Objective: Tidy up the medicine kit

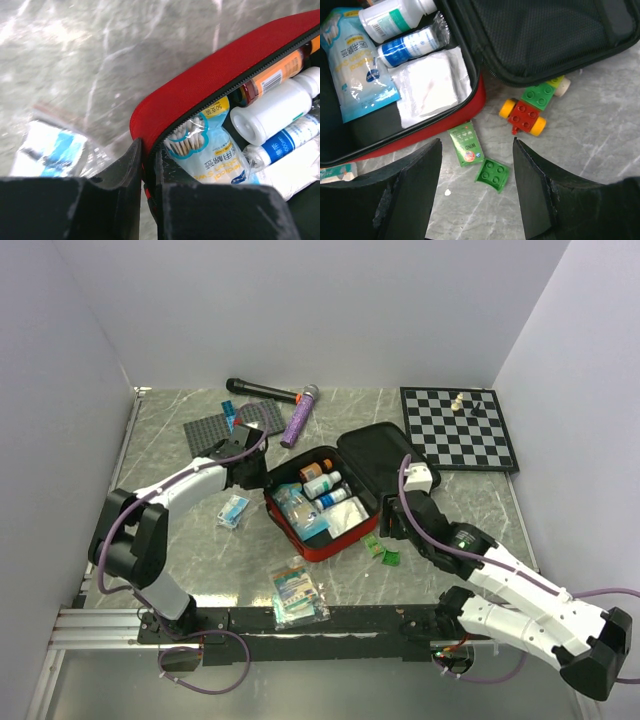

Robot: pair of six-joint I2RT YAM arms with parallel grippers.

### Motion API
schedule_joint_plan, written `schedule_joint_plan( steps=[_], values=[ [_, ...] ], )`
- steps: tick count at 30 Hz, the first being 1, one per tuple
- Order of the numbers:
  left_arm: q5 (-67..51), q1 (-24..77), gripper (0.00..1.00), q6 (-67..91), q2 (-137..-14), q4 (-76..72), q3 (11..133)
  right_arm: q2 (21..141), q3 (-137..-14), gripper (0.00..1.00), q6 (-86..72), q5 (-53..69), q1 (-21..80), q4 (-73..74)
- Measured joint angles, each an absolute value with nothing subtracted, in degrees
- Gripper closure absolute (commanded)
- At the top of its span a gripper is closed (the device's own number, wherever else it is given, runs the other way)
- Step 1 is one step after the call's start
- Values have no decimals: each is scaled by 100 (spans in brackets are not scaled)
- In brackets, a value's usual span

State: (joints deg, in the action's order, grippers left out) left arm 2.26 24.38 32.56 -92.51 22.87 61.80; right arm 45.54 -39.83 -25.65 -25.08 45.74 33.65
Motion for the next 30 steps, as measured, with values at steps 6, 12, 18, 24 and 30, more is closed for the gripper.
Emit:
schedule_joint_plan(
  steps=[6,12,18,24,30],
  values=[
    [156,2213,88,2928,-9153,2569,6152,4834,-3983,35,-2401,-2231,4576,3124],
    [-21,2084,89,2663,-9312,2733,6355,5422,-4171,35,-2169,-1747,4576,2858],
    [-148,1999,87,2394,-9666,2757,6751,5933,-4613,35,-1933,-1376,4576,2585],
    [-187,1992,86,2161,-10049,2694,7177,6283,-4897,35,-1778,-1201,4576,2366],
    [-180,1990,66,2027,-10401,2652,7612,6580,-5006,34,-1680,-1090,4576,2309]
  ],
)
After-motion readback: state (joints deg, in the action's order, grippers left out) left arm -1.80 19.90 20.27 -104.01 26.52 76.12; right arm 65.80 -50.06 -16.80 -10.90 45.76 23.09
